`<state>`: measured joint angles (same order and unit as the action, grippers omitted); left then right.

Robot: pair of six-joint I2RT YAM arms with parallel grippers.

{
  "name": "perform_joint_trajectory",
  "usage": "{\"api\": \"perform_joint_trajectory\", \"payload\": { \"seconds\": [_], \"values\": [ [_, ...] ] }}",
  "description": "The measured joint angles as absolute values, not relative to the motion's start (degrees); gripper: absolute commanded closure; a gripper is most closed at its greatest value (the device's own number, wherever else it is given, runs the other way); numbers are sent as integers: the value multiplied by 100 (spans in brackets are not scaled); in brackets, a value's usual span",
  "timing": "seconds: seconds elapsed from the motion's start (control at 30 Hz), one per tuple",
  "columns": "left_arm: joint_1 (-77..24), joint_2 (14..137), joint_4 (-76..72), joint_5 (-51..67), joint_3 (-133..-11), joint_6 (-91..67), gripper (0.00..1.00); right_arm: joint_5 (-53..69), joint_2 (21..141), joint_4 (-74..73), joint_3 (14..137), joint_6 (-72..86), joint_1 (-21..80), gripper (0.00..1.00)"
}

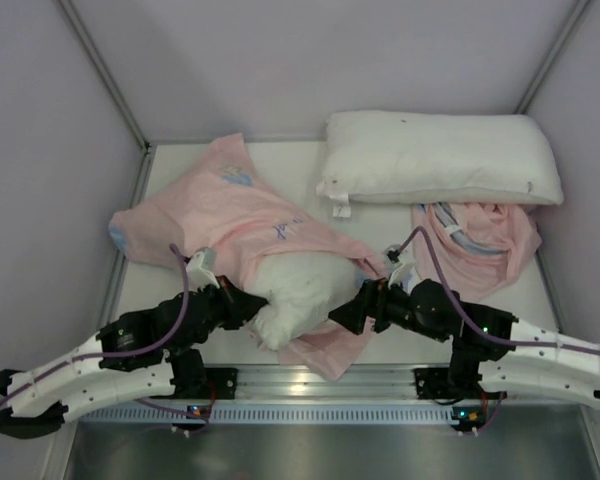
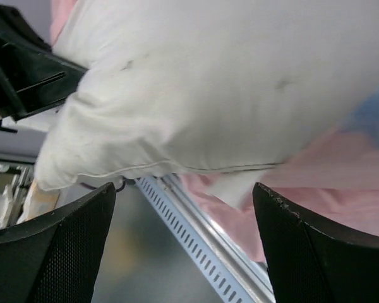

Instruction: Remove the pillowcase from the pillow

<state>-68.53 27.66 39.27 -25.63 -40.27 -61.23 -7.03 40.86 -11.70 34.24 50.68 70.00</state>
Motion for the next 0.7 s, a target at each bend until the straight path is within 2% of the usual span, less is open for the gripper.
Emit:
{"api": "perform_joint_trajectory", "payload": {
  "seconds": [0.07,0.2,0.57,0.63,0.67,0.7],
  "values": [
    [-6853,2434,4128,-2611,-4027,-6123,100,-1199,3660,-1710,3424,5028,6995,15],
    [-6849,2005,4427,-2615,-4001,-6143,100,-1824,3400,-2257,3468,4998,6882,23],
    [-6849,1702,4696,-2484,-3907,-6189,100,-2132,5422,-2434,4069,4744,6156,41],
    [-6849,1693,4713,-2484,-3907,-6189,100,-1981,5649,-2335,4060,4685,5859,50],
    [-6849,1686,4722,-2473,-3907,-6187,100,-1935,5730,-2281,4051,4678,5739,59],
    [-6849,1680,4727,-2471,-3907,-6187,100,-1925,5795,-2231,4038,4672,5655,64]
  ]
}}
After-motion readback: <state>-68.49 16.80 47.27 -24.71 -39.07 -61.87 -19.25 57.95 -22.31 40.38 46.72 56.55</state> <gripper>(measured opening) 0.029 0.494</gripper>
